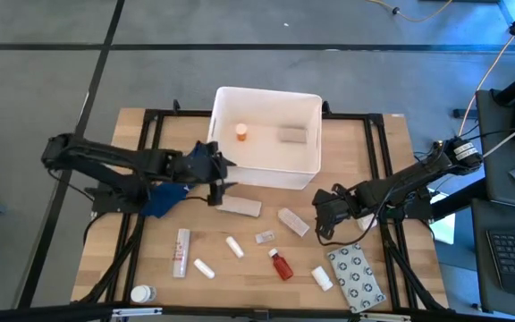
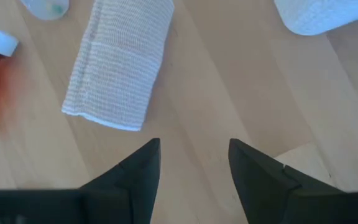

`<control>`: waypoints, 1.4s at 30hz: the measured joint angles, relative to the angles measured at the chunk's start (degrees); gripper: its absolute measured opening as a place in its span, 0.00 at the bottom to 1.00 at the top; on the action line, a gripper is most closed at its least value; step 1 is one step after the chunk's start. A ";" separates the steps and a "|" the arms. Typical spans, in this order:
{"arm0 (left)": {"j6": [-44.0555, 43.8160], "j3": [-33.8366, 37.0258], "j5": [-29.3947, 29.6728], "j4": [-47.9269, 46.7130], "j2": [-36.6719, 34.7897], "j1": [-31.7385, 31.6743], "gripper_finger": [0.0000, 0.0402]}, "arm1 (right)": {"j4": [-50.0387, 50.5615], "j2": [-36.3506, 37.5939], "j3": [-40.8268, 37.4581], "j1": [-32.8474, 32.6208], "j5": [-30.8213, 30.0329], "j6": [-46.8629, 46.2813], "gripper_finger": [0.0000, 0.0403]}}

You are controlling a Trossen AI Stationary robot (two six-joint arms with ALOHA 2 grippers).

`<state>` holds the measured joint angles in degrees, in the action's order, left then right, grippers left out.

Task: Pick & place medical supplies in basket/bin
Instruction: Adjust the white bin

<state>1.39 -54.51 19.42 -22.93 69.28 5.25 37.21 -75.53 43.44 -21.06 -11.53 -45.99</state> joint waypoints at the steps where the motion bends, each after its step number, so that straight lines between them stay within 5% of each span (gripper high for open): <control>1: -0.41 -0.25 0.48 -0.03 1.40 0.81 0.64 | -0.02 0.00 0.00 0.00 0.00 0.01 0.47; 8: -0.50 -0.34 2.92 3.60 6.76 6.60 0.63 | -0.10 -0.02 0.00 0.02 0.02 0.09 0.47; 15: 4.67 -3.78 15.11 -0.63 5.25 9.66 0.61 | 0.08 -0.02 0.00 0.02 0.04 0.08 0.47; 21: 3.60 -4.78 14.73 -2.40 5.10 6.50 0.55 | 0.04 -0.02 0.00 0.04 0.59 -0.06 0.47; 25: 0.27 -4.89 9.39 -4.19 5.24 6.28 0.51 | 0.04 -0.02 0.00 0.04 0.50 0.24 0.47; 31: -8.39 -4.95 5.87 -9.96 10.76 6.13 0.49 | -7.78 -0.02 0.00 0.51 -10.98 7.76 0.47; 36: -11.40 -4.95 1.03 -10.84 18.85 6.16 0.49 | -17.72 -0.10 0.00 1.73 -14.54 14.84 0.47; 42: -11.45 -4.95 0.73 -10.34 28.98 5.05 0.49 | -14.62 -0.28 0.07 4.17 -25.69 14.30 0.47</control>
<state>-10.06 -59.46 20.15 -33.27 98.26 10.30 22.59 -75.81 43.51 -16.89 -37.22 -31.69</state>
